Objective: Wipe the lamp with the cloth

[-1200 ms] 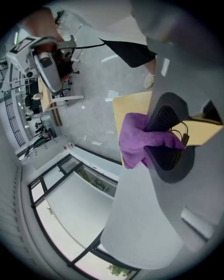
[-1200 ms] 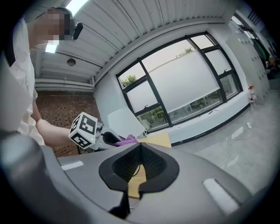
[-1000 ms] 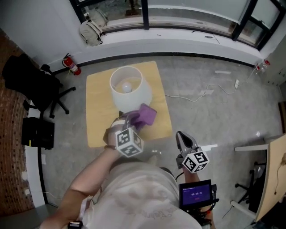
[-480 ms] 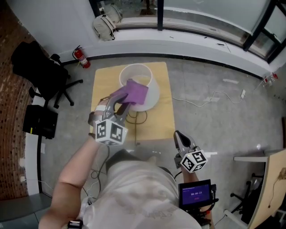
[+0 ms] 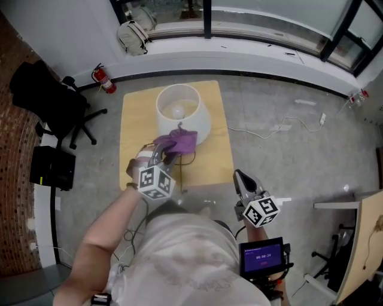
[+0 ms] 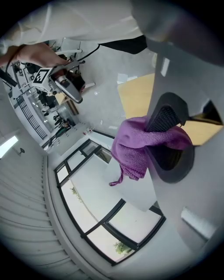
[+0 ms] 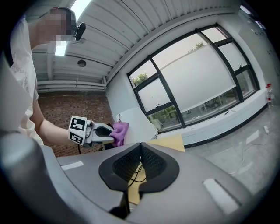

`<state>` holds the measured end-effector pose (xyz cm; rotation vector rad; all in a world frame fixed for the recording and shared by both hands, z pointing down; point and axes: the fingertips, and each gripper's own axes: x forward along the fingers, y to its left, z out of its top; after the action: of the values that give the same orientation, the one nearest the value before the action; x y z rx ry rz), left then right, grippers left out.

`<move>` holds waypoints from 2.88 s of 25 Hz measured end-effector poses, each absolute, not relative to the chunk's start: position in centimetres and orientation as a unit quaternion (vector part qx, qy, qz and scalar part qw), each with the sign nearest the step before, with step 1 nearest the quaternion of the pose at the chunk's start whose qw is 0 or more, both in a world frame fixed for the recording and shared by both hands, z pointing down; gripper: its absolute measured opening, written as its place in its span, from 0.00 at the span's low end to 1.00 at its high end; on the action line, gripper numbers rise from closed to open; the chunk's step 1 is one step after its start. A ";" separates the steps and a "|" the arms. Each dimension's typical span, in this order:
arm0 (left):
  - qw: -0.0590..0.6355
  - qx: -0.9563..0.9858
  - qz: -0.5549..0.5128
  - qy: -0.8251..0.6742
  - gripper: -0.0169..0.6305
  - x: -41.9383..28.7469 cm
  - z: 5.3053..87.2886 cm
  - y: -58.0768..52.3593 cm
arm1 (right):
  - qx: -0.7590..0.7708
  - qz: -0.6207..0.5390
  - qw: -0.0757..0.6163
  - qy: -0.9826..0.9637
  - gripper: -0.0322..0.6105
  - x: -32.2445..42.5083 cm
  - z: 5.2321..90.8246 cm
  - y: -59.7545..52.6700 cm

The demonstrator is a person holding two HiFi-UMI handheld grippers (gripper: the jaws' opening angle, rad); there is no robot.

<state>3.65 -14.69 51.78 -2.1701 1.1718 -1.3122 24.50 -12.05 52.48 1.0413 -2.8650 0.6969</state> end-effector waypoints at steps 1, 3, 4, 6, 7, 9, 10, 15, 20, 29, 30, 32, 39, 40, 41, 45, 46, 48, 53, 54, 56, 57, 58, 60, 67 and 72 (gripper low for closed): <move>0.168 -0.768 -0.464 0.407 0.16 3.9 52.4 -14.6 | 0.335 0.221 0.007 -0.916 0.07 24.4 52.2 -12.2; 0.157 -0.777 -0.470 0.388 0.16 4.4 53.6 -14.5 | 0.336 0.217 0.011 -0.916 0.07 23.9 51.7 -12.6; 0.150 -0.781 -0.475 0.376 0.16 4.5 54.3 -14.3 | 0.335 0.215 0.012 -0.917 0.07 23.4 51.4 -12.6; 0.135 -0.791 -0.484 0.350 0.16 4.6 55.8 -13.7 | 0.332 0.208 0.014 -0.920 0.07 22.1 50.8 -12.6; 0.128 -0.795 -0.485 0.342 0.16 4.4 56.4 -13.4 | 0.330 0.203 0.016 -0.922 0.07 21.4 50.5 -12.6; 0.118 -0.804 -0.475 0.339 0.16 4.2 56.5 -13.0 | 0.327 0.194 0.017 -0.925 0.07 20.2 50.1 -12.7; 0.115 -0.809 -0.465 0.341 0.16 4.2 56.1 -12.9 | 0.325 0.190 0.017 -0.926 0.07 19.8 49.9 -12.8; 0.119 -0.842 -0.375 0.369 0.16 3.8 50.5 -12.1 | 0.319 0.182 0.024 -0.930 0.07 17.6 49.4 -13.2; 0.136 -0.851 -0.271 0.430 0.16 1.2 43.3 -12.7 | 0.314 0.181 0.026 -0.932 0.07 15.3 49.4 -13.7; -0.019 -0.830 -0.100 0.548 0.16 -3.1 43.0 -16.8 | 0.306 0.172 0.051 -0.935 0.07 12.2 49.0 -13.0; -0.040 -0.829 -0.089 0.550 0.16 -3.2 43.8 -16.8 | 0.309 0.171 0.054 -0.934 0.07 12.3 49.0 -13.0; -0.087 -0.827 -0.078 0.551 0.16 -3.4 46.1 -16.5 | 0.316 0.172 0.059 -0.931 0.07 12.7 49.2 -13.1; -0.212 -0.824 -0.096 0.517 0.16 -2.2 53.8 -14.6 | 0.318 0.168 0.078 -0.930 0.07 12.1 49.2 -12.6; -0.223 -0.824 -0.098 0.512 0.16 -2.0 54.4 -14.5 | 0.318 0.166 0.080 -0.930 0.07 11.9 49.2 -12.6; -0.234 -0.822 -0.102 0.509 0.16 -1.9 55.1 -14.5 | 0.318 0.165 0.081 -0.930 0.07 11.7 49.2 -12.5; -0.288 -0.813 -0.130 0.490 0.16 -1.8 58.2 -14.1 | 0.316 0.164 0.090 -0.930 0.07 11.3 49.2 -12.4; -0.310 -0.810 -0.139 0.479 0.16 -1.8 59.1 -13.8 | 0.316 0.164 0.091 -0.930 0.07 11.2 49.2 -12.4; -0.341 -0.801 -0.146 0.469 0.16 -2.6 60.2 -13.4 | 0.317 0.162 0.093 -0.930 0.07 10.9 49.2 -12.3; -0.324 -0.806 -0.103 0.485 0.16 -5.4 57.1 -13.4 | 0.320 0.169 0.094 -0.927 0.07 10.6 49.7 -11.9; -0.315 -0.808 -0.089 0.491 0.16 -6.0 55.9 -13.5 | 0.321 0.171 0.094 -0.927 0.07 10.5 49.8 -11.8; -0.293 -0.809 -0.052 0.506 0.16 -7.6 52.9 -14.0 | 0.320 0.172 0.096 -0.927 0.07 10.2 49.7 -11.6; -0.280 -0.810 -0.029 0.514 0.16 -8.4 51.1 -14.4 | 0.319 0.172 0.097 -0.927 0.07 10.0 49.7 -11.5; -0.266 -0.812 -0.006 0.520 0.16 -9.1 49.1 -14.9 | 0.319 0.173 0.097 -0.927 0.07 9.8 49.8 -11.4; -0.236 -0.817 0.038 0.524 0.16 -9.9 45.2 -16.4 | 0.319 0.175 0.098 -0.926 0.07 9.6 49.9 -11.2; -0.233 -0.836 0.109 0.486 0.16 -9.2 40.0 -21.5 | 0.332 0.173 0.097 -0.922 0.07 9.4 49.8 -10.4; -0.258 -0.845 0.098 0.458 0.16 -8.8 42.4 -22.7 | 0.358 0.174 0.096 -0.912 0.07 10.6 49.8 -10.1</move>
<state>-8.83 -22.70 42.42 -3.2053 1.7352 0.3733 10.59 -10.10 49.81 1.0594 -2.7032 0.5169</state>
